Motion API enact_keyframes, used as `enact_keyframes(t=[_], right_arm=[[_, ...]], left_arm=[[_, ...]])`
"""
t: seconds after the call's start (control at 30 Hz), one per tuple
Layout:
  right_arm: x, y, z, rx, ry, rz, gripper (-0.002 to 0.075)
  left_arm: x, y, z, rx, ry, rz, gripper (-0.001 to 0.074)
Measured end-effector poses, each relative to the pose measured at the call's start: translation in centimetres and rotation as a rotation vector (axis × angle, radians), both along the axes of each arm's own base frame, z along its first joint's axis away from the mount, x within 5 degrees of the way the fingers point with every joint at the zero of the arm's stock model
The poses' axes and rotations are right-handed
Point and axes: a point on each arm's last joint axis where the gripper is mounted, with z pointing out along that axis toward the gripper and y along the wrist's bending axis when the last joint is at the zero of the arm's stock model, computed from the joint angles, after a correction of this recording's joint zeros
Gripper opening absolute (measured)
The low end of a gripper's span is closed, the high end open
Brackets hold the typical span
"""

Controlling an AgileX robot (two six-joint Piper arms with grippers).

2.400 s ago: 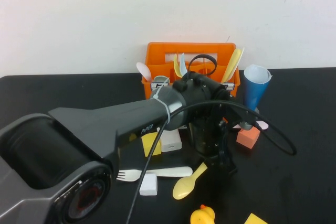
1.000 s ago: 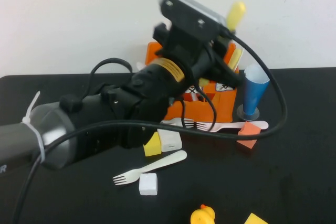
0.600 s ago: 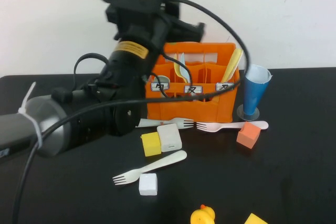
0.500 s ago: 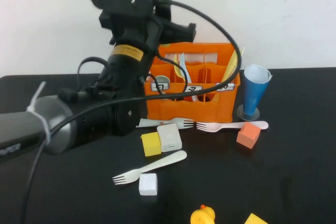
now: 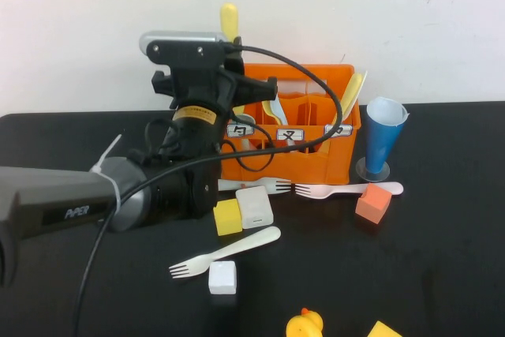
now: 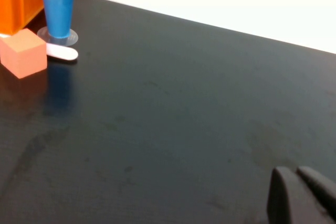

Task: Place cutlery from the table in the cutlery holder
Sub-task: Place the spoon on the box

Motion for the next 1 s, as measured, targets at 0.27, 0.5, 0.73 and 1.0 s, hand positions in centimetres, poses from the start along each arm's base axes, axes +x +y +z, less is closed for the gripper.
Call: enact_keyframes(t=[0.27,0.5,0.73,1.0], right_arm=[[0.0,0.0,0.0,0.000,0.000,0.000,-0.0003],[0.0,0.0,0.0,0.000,0.000,0.000,-0.0003],[0.0,0.0,0.0,0.000,0.000,0.000,-0.0003],[0.0,0.0,0.0,0.000,0.002,0.000,-0.0003]], left_arm=[[0.3,0.2,-0.6,0.004,0.032,0.002,0.0235],[0.0,0.5,0.9,-0.016,0.009,0.003,0.0344],[-3.0,0.0,7.1,0.072,-0.050,-0.058,0.0321],[-7.6,-0.6,11.6,0.183,0.037,-0.216,0.0048]])
